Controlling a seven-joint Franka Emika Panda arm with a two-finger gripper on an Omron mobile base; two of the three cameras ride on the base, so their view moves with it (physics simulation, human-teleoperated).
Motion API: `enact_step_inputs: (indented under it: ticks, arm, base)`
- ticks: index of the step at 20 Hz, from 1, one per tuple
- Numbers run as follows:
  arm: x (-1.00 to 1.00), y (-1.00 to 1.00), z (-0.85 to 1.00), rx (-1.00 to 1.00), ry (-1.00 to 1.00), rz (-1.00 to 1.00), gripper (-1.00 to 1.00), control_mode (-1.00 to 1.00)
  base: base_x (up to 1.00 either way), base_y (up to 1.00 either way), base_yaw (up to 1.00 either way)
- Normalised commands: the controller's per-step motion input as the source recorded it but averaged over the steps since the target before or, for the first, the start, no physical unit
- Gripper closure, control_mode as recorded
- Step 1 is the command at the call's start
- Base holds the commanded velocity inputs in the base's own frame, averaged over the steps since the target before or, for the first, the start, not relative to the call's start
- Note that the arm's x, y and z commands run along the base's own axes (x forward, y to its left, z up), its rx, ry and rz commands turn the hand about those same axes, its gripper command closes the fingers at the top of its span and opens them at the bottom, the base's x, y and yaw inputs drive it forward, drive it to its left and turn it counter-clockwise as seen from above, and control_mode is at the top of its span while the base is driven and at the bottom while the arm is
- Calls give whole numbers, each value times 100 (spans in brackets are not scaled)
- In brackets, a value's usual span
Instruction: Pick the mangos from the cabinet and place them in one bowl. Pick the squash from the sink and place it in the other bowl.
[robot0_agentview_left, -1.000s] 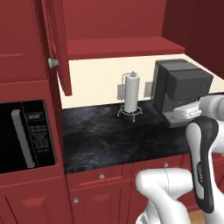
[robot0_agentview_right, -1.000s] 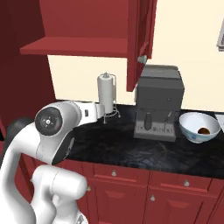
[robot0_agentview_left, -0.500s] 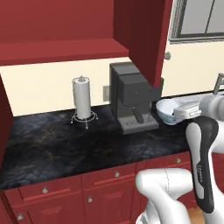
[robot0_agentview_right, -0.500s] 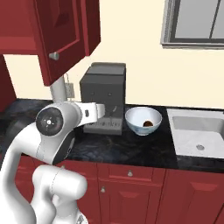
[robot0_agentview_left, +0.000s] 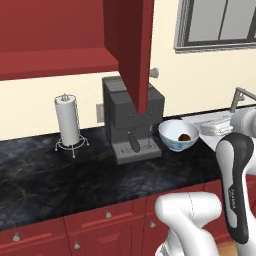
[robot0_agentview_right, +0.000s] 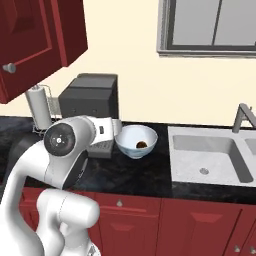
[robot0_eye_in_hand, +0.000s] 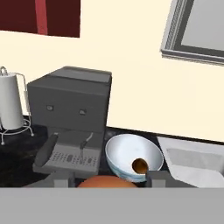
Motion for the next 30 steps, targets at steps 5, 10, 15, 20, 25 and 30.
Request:
enact_step_inputs:
  ticks: [5,10,15,20,25,30]
  arm:
    - [0,0,0,0,0,0,100,100]
    - [39,0,-17,-1,0,1,100,-100]
    - [70,-3,-32,-2,1,0,100,-100]
    - [71,-24,-38,-3,11,0,100,-100]
    - [66,-33,-42,-5,16,-2,100,-100]
    - [17,-7,-13,-2,5,0,100,-100]
  base:
    - [57,-2,2]
    - [11,0,0]
    - [0,0,0]
    - [0,0,0]
    - [0,0,0]
    - [0,0,0]
